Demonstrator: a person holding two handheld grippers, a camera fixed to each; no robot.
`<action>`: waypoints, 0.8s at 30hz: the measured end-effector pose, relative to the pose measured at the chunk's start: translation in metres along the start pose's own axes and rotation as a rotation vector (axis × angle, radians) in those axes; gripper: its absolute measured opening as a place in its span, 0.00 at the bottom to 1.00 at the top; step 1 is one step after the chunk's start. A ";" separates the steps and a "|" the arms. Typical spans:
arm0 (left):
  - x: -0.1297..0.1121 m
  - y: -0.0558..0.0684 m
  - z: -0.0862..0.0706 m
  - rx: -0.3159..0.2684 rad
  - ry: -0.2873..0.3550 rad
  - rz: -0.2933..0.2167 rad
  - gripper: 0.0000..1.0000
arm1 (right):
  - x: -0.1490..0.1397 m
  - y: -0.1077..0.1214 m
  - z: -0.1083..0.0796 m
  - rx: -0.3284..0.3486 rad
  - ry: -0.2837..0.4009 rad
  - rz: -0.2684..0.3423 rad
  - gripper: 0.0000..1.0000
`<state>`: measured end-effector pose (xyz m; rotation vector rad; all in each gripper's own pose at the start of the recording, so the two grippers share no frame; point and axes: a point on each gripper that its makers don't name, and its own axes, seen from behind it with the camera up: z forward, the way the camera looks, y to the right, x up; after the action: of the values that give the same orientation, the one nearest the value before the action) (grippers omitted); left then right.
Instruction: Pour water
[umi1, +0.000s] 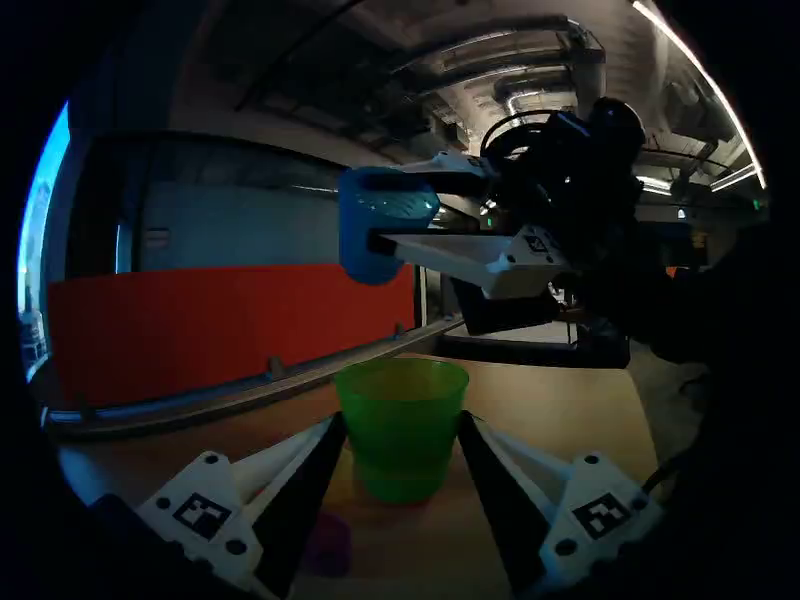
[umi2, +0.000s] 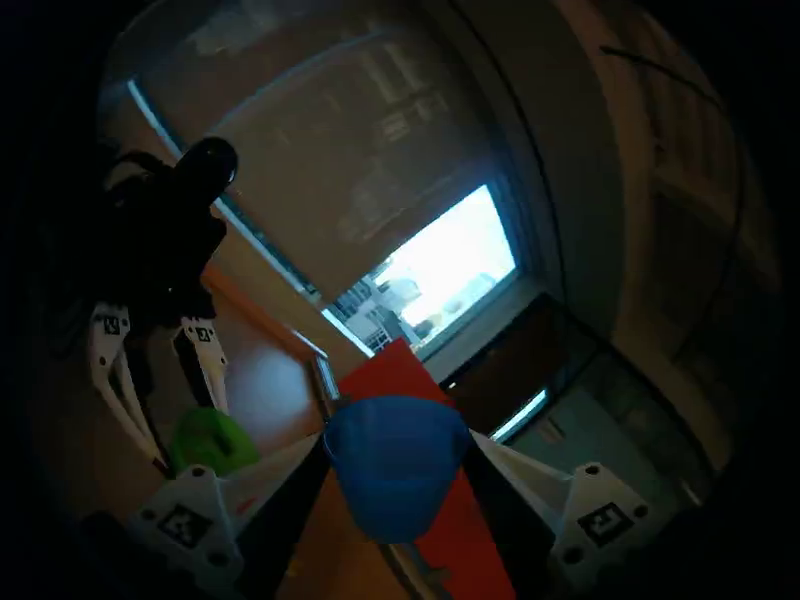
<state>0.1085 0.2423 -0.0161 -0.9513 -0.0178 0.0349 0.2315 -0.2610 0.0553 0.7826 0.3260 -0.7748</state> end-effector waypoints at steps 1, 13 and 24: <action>0.001 0.000 0.000 0.000 0.000 0.000 0.81 | -0.001 -0.001 -0.001 0.003 0.000 0.035 0.91; 0.005 0.000 0.000 0.005 -0.001 0.005 0.81 | 0.000 -0.007 -0.010 0.043 0.010 0.510 0.91; 0.002 0.000 0.001 0.010 -0.012 0.010 0.81 | -0.007 -0.011 -0.018 0.063 0.005 0.667 0.91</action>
<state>0.1105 0.2432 -0.0153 -0.9411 -0.0242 0.0502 0.2192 -0.2493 0.0417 0.8833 0.0315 -0.1558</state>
